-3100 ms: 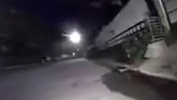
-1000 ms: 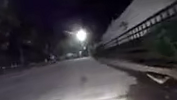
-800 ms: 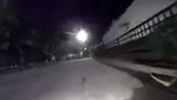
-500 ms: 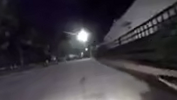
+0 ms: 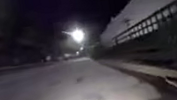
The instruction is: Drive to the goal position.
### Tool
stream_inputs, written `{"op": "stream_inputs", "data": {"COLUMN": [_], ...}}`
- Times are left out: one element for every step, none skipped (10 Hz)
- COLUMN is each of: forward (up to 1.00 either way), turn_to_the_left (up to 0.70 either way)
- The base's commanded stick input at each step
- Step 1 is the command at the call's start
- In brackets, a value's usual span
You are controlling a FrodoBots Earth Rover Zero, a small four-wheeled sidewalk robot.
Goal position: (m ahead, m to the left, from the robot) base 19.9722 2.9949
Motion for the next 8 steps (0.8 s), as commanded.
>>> {"op": "stream_inputs", "data": {"forward": [0.70, 0.70, 0.70, 0.70, 0.70, 0.70, 0.70, 0.70], "turn_to_the_left": [-0.10, 0.00, 0.00, 0.00, 0.00, 0.00, 0.00, 0.00]}}
